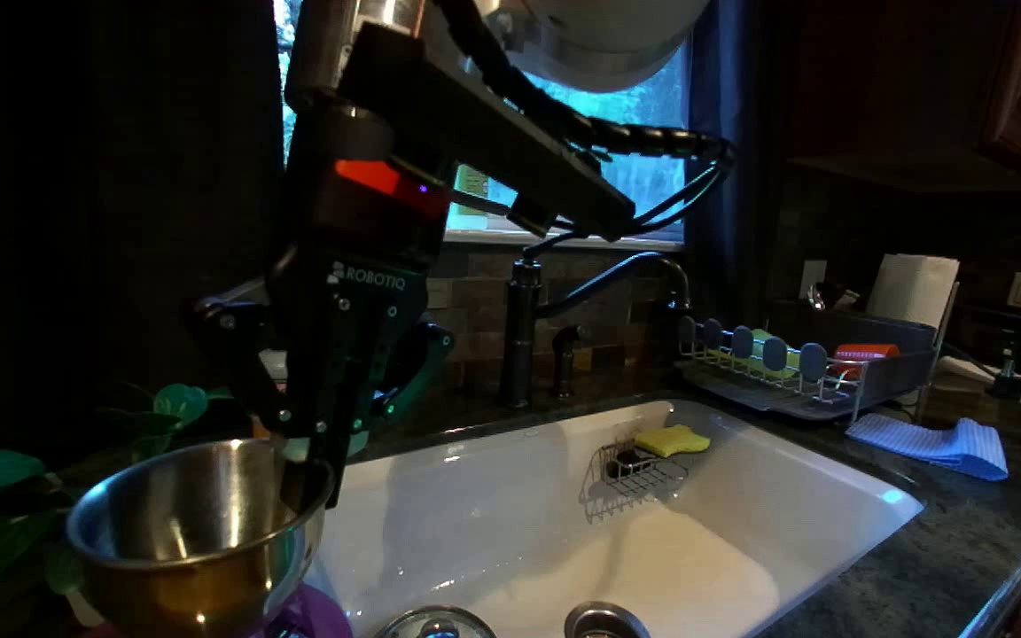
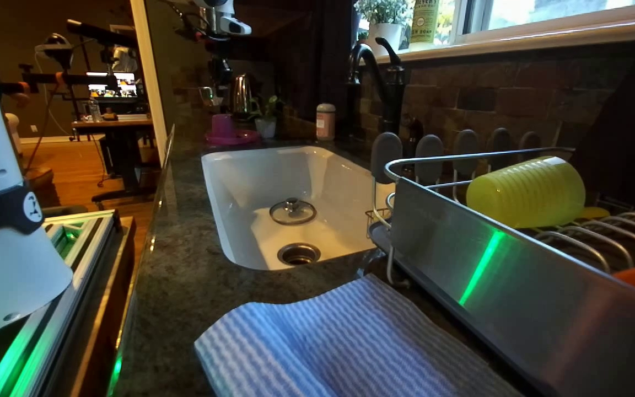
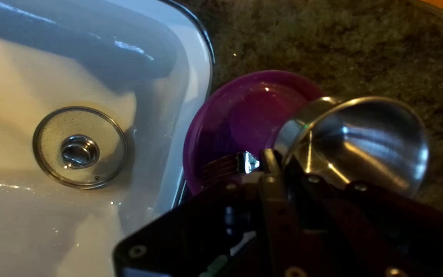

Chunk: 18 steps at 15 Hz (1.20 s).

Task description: Put the silver bowl from the window sill on top of the purple cup.

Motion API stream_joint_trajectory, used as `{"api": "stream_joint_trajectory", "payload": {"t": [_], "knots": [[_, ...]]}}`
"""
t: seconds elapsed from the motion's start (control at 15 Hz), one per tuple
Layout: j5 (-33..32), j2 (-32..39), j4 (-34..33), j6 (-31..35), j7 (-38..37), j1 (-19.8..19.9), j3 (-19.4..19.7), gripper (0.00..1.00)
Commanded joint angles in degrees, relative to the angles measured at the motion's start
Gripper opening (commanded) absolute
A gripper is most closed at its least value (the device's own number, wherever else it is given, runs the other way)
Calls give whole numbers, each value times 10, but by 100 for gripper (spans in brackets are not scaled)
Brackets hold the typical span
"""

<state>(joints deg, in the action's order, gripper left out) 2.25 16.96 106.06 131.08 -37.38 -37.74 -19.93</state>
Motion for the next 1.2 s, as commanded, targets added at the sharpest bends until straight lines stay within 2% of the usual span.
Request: {"api": "stream_joint_trajectory", "payload": {"t": [0.0,0.73,1.13], "knots": [[13,22,-28,-41,-3,-1,1,2],[4,65,-80,-58,-8,-9,14,2],[9,88,-115,-97,-5,-14,16,2]]}}
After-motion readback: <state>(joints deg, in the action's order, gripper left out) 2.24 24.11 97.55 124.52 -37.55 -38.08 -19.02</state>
